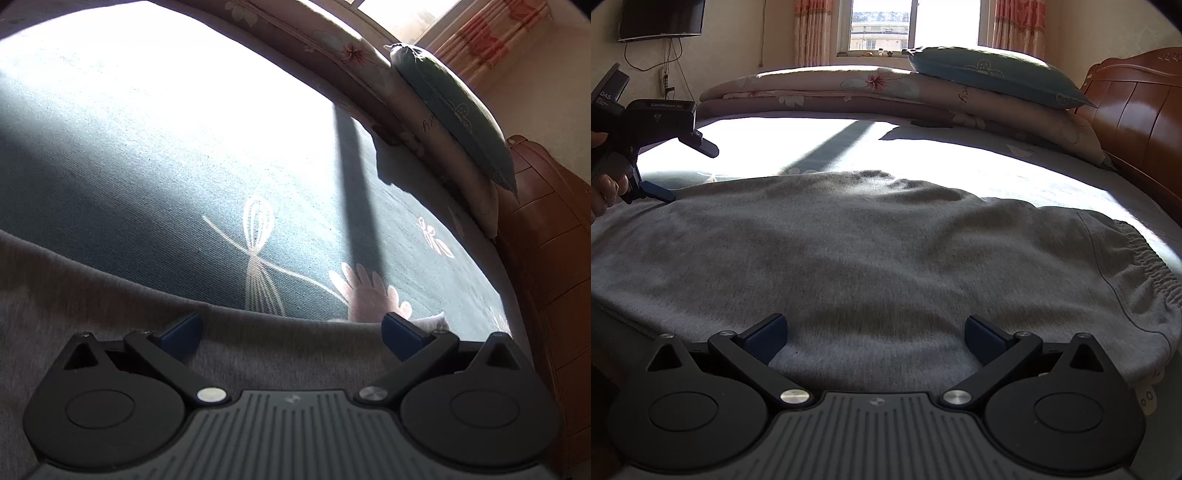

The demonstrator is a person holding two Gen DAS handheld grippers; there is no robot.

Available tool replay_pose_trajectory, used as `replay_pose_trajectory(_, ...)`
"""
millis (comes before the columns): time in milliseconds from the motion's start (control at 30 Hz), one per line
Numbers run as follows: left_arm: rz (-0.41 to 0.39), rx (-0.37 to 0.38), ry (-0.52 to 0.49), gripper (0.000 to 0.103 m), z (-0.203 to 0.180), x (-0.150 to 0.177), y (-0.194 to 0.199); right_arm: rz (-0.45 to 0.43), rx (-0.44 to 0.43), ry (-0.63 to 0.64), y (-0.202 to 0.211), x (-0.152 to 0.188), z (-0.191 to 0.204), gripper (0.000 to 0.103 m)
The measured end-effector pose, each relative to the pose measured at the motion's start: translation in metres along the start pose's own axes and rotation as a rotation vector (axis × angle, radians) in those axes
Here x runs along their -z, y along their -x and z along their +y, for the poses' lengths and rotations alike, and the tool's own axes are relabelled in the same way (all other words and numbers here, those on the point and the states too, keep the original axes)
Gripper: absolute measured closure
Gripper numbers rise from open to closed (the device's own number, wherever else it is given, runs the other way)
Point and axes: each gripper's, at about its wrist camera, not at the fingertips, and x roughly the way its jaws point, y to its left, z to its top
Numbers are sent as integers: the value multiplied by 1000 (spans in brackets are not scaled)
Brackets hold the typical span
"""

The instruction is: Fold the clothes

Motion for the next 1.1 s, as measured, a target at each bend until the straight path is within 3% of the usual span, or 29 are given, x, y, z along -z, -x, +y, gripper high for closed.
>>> replay_pose_trajectory(167,-32,-53,-75,1,5,-14,50,12,1,-14,-1,-2,-1,0)
replay_pose_trajectory(300,-59,-77,-20,1,43,-15,84,16,-1,-6,1,-2,0,0)
replay_pose_trajectory(467,-21,-137,149,1,98,0,74,18,-3,-14,1,-2,-1,0)
replay_pose_trajectory(733,-125,-134,187,1,113,-8,96,23,8,-9,0,-4,2,0)
replay_pose_trajectory(867,-87,-197,249,1,134,-10,85,22,7,-7,0,-3,1,0)
replay_pose_trajectory(1033,-142,-168,261,1,135,-14,102,23,9,-5,0,-3,1,0)
replay_pose_trajectory(1100,-120,-128,263,1,136,-14,103,22,11,-1,0,-3,2,0)
